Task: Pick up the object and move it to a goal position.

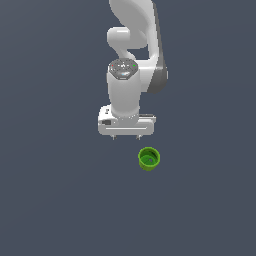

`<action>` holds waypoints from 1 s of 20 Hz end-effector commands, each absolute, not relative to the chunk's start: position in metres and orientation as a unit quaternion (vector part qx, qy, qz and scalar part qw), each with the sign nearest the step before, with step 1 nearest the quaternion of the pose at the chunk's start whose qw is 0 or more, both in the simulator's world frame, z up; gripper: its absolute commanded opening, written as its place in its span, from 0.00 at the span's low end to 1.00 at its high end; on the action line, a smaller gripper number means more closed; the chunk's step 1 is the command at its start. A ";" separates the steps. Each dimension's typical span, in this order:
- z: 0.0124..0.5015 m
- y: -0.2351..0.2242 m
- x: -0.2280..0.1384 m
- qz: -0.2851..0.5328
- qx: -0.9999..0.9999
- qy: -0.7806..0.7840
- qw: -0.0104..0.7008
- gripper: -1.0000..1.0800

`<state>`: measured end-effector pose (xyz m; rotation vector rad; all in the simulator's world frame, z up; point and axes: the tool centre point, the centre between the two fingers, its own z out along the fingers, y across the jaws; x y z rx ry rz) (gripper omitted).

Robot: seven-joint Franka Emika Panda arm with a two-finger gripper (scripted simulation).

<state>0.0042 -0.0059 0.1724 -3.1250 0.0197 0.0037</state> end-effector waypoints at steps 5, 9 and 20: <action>0.170 0.001 0.004 0.005 -1.000 -0.006 0.007 0.62; 0.170 0.005 0.003 0.008 -1.000 -0.012 0.006 0.62; 0.158 0.010 0.007 -0.005 -0.999 -0.042 0.022 0.62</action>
